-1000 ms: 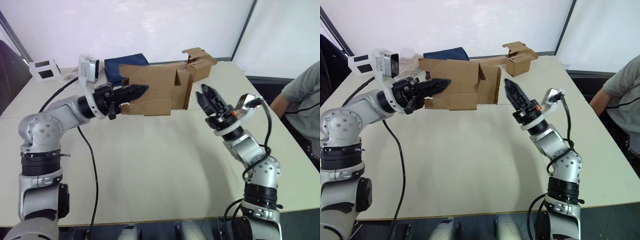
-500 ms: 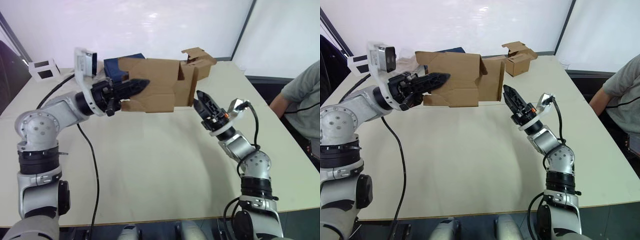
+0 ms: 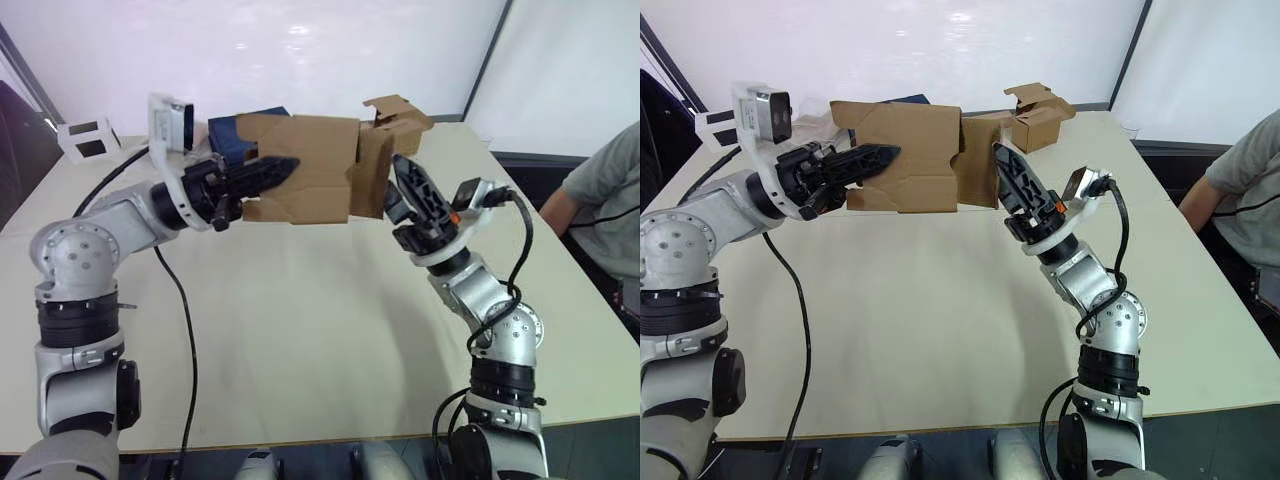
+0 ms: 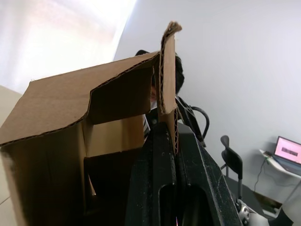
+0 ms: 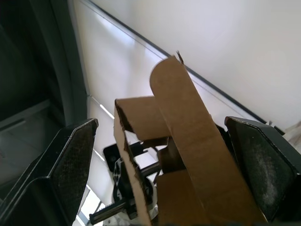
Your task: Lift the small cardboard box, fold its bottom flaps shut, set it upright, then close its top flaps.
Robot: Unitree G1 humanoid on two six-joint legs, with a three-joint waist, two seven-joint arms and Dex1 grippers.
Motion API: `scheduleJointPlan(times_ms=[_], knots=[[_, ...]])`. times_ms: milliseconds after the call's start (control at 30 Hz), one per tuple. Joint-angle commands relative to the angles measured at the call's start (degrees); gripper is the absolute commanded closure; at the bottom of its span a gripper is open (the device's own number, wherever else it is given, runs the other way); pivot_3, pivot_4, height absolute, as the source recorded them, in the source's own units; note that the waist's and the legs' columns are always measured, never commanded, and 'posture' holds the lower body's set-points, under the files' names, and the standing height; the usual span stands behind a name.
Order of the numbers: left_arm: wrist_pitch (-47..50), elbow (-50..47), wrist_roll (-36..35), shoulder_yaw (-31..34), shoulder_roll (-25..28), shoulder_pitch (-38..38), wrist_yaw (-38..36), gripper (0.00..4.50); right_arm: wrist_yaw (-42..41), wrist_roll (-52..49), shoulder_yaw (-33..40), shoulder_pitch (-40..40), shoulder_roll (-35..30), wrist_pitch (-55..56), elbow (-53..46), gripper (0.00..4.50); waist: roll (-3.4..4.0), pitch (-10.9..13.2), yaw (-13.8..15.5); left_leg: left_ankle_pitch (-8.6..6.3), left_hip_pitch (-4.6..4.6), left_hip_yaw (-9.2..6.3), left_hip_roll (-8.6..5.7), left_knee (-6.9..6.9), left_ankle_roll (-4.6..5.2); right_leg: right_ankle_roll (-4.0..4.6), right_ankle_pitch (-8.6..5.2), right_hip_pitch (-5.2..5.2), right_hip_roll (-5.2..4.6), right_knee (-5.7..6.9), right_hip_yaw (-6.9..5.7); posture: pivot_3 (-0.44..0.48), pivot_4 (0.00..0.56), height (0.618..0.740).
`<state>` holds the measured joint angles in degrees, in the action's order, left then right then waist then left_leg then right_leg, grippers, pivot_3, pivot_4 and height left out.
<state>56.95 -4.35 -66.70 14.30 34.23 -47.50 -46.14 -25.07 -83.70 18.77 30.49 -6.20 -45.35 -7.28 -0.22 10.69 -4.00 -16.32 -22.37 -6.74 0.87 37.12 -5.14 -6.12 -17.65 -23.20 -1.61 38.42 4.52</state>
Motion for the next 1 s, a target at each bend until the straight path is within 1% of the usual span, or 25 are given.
scheduleJointPlan(times_ms=[33, 233, 333, 433, 600, 633, 733, 1000], knots=[[-1.1, -0.2, 0.1, 0.7, 0.0, -1.7, -0.6, 4.5, 0.6, -1.7, -1.0, -0.5, 0.2, 0.4, -3.5, 0.03, 0.0, 0.0, 0.0, 0.0, 0.0, 0.0, 0.0, 0.0, 0.0, 0.0, 0.0, 0.0, 0.0, 0.0, 0.0, 0.0, 0.15, 0.74], [-1.2, -0.1, 0.1, 0.8, -0.2, -1.8, -0.4, 4.5, -0.4, -0.2, -2.0, -1.7, -0.7, 0.9, -3.1, 0.03, 0.0, 0.0, 0.0, 0.0, 0.0, 0.0, 0.0, 0.0, 0.0, 0.0, 0.0, 0.0, 0.0, 0.0, 0.0, 0.0, 0.15, 0.74], [-1.2, -0.1, 0.3, 0.8, -0.2, -1.7, -0.5, 4.5, -0.4, 0.0, -2.1, -2.0, -1.0, 1.2, -3.4, 0.7, 0.0, 0.0, 0.0, 0.0, 0.0, 0.0, 0.0, 0.0, 0.0, 0.0, 0.0, 0.0, 0.0, 0.0, 0.0, 0.0, 0.15, 0.74], [-1.2, -0.1, 0.4, 0.9, -0.2, -1.7, -0.5, 4.5, -0.4, 0.8, -2.6, -2.2, -1.4, 1.4, -3.8, 1.78, 0.0, 0.0, 0.0, 0.0, 0.0, 0.0, 0.0, 0.0, 0.0, 0.0, 0.0, 0.0, 0.0, 0.0, 0.0, 0.0, 0.15, 0.74], [-1.1, 0.0, 0.4, 0.9, -0.1, -1.6, -0.6, 4.5, -0.4, 2.1, -3.5, -2.3, -1.7, 2.1, -4.4, 1.78, 0.0, 0.0, 0.0, 0.0, 0.0, 0.0, 0.0, 0.0, 0.0, 0.0, 0.0, 0.0, 0.0, 0.0, 0.0, 0.0, 0.15, 0.74], [-1.1, 0.0, 0.4, 0.9, -0.2, -1.6, -0.6, 4.5, -0.5, 2.5, -3.8, -2.3, -1.9, 2.1, -4.6, 2.23, 0.0, 0.0, 0.0, 0.0, 0.0, 0.0, 0.0, 0.0, 0.0, 0.0, 0.0, 0.0, 0.01, 0.0, 0.0, 0.0, 0.15, 0.74], [-1.1, 0.0, 0.4, 0.9, -0.1, -1.6, -0.7, 4.5, -0.2, 3.5, -4.5, -2.4, -2.1, 2.3, -5.0, 3.21, 0.0, 0.0, 0.0, 0.0, 0.0, 0.0, 0.0, 0.0, 0.0, 0.0, 0.0, 0.0, 0.0, 0.0, 0.0, 0.0, 0.15, 0.74], [-1.0, 0.0, 0.3, 1.0, -0.3, -1.5, -0.6, 4.5, 0.3, 3.8, -4.6, -2.1, -2.3, 2.9, -5.9, 3.21, 0.0, 0.0, 0.0, 0.0, 0.0, 0.0, 0.0, 0.0, 0.0, 0.0, 0.0, 0.0, 0.0, -0.01, 0.0, 0.0, 0.15, 0.74]])
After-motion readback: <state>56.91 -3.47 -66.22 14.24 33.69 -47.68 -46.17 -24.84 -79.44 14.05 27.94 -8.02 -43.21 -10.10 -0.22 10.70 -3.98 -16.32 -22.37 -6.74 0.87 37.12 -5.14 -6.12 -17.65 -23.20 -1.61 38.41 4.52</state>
